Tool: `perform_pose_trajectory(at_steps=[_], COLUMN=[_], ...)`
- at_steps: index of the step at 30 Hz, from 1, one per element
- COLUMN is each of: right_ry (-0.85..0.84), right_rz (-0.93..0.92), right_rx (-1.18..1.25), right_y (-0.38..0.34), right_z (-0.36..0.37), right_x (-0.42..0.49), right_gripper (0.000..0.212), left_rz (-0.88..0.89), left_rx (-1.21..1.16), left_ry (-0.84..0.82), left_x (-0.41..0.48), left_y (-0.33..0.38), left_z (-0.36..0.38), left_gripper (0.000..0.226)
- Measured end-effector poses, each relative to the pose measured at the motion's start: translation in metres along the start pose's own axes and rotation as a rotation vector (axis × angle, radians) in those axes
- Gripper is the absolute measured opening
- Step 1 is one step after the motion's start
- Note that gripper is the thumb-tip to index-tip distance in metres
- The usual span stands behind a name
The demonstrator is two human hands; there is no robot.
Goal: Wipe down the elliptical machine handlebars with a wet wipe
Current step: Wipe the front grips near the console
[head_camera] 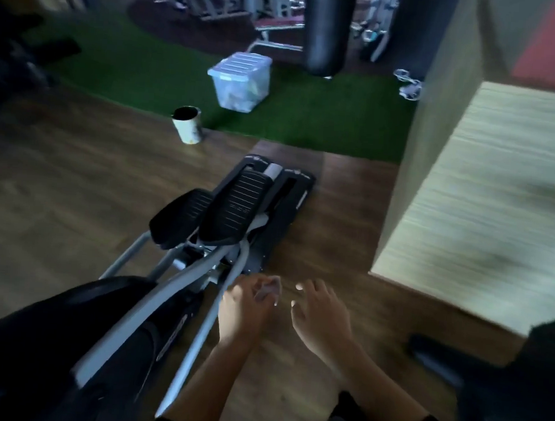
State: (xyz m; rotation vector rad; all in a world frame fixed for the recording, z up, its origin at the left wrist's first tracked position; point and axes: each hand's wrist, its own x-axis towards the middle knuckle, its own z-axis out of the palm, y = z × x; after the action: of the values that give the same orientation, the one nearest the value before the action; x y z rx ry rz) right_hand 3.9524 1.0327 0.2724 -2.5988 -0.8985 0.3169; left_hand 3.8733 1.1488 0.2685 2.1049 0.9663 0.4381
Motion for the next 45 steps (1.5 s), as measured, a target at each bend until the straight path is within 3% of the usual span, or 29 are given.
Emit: perform_pose_trajectory(at_steps=[11,22,26,30,40,45], right_ry=[-0.206,-0.403,-0.435,-0.487,-0.547,-0.573], right_rz=[-0.648,-1.142,-1.233,-1.314,-1.680,-1.802], right_rx=[-0.044,-0.038,0.063,0.202,0.457,0.713], right_y=[-0.003,-0.092,-0.133,-0.172,-0.282,-0.335], right_z=[-0.038,-0.019,-0.020,-0.035,-0.087,-0.131], right_x=[0.175,0.245,0.259,0.268,0.270,0.263], right_gripper=[0.039,0.037,0.037,0.040,0.040,0.039], left_rz=[-0.415,-0.716,-0.735,-0.715,-0.688,-0.627], left_rx=[-0.056,-0.026,-0.022,0.031,0.112,0.245], left_ry=[0.554,1.008,1.152,1.278,1.738,1.959], left_x=[0.086,0.112,0.122,0.127,0.147,0.149], left_y=[0.049,0.049,0.058,0.066,0.122,0.160], left_z=[0.027,-0.021,-0.043,-0.064,-0.133,-0.178], left_gripper=[0.015,0.004,0.002,0.032,0.016,0.013])
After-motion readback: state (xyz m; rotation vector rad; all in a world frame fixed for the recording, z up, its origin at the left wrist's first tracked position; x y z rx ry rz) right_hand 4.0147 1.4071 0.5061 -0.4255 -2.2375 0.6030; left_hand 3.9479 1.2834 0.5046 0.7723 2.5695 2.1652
